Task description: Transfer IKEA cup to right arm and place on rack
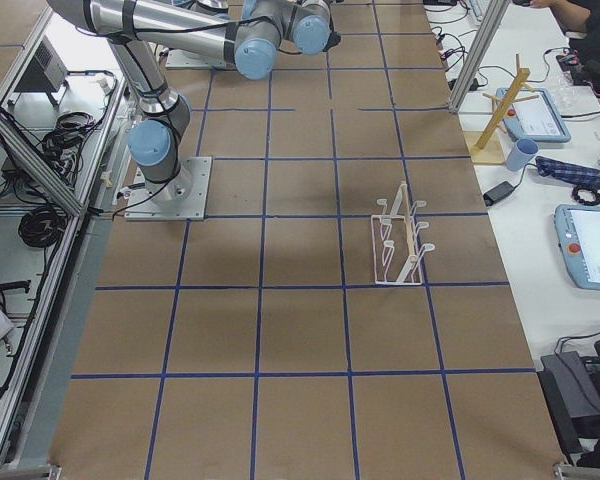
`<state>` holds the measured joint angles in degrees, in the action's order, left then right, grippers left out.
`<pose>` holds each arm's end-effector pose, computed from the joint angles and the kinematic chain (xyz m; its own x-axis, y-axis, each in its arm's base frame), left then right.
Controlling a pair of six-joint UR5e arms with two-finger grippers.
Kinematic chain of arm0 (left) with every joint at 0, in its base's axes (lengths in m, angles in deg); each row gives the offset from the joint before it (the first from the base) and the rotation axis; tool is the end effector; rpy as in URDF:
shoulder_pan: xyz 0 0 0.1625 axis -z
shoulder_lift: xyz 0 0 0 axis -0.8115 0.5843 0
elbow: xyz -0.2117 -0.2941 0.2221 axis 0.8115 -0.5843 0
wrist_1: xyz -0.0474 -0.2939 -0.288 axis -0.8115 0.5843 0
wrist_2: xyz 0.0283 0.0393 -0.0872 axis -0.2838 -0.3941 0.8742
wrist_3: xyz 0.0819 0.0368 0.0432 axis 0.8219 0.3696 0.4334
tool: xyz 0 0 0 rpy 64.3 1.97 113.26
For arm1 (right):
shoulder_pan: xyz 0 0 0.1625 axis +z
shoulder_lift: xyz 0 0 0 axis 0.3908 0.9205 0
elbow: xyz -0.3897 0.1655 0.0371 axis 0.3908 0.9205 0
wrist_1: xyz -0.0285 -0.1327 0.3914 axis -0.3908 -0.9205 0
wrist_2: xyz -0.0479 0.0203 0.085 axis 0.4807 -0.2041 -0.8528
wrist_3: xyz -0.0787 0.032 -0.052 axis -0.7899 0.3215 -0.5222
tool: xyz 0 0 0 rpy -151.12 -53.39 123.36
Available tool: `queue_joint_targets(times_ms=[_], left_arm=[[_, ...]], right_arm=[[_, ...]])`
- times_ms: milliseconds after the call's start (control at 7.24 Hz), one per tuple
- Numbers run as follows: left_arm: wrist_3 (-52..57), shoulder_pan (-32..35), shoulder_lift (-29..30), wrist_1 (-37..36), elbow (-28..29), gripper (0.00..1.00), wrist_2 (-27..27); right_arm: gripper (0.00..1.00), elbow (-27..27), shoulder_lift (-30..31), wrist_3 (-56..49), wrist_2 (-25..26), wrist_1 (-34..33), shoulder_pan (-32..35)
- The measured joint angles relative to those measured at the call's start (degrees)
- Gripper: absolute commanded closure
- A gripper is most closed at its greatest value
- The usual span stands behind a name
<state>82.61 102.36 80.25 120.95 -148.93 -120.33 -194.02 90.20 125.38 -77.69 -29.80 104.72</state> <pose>0.2257 -0.5323 0.4139 -0.5221 0.0776 0.8493 0.1465 0.9892 -0.0003 0.1653 -0.4670 0.4713 0.0202 0.9445 -0.3279 0.2116 0.3164 0.9247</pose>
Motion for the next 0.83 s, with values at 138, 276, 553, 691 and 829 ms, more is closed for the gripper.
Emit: queue_joint_targets(times_ms=[138, 276, 553, 691, 829], left_arm=[[0.8, 2.1, -0.6, 3.0, -2.8, 1.0, 4.4], [2.4, 4.5, -1.7, 4.5, -6.6, 1.0, 9.5], [4.6, 9.6, -5.2, 5.8, -14.6, 1.0, 19.0], [5.1, 12.5, -7.2, 5.9, -18.4, 1.0, 23.7], [5.4, 14.9, -9.3, 6.0, -21.5, 1.0, 28.4]], right_arm=[[0.0, 0.1, -0.8, 1.1, 0.0, -0.3, 0.0], [0.0, 0.2, -1.6, 2.0, 0.0, -0.6, 0.2], [0.0, 0.2, -2.3, 4.6, 0.9, -2.8, 1.4], [0.0, 0.1, -2.4, 7.2, 2.0, -5.4, 3.0], [0.0, 0.1, -2.5, 10.1, 3.4, -8.2, 4.5]])
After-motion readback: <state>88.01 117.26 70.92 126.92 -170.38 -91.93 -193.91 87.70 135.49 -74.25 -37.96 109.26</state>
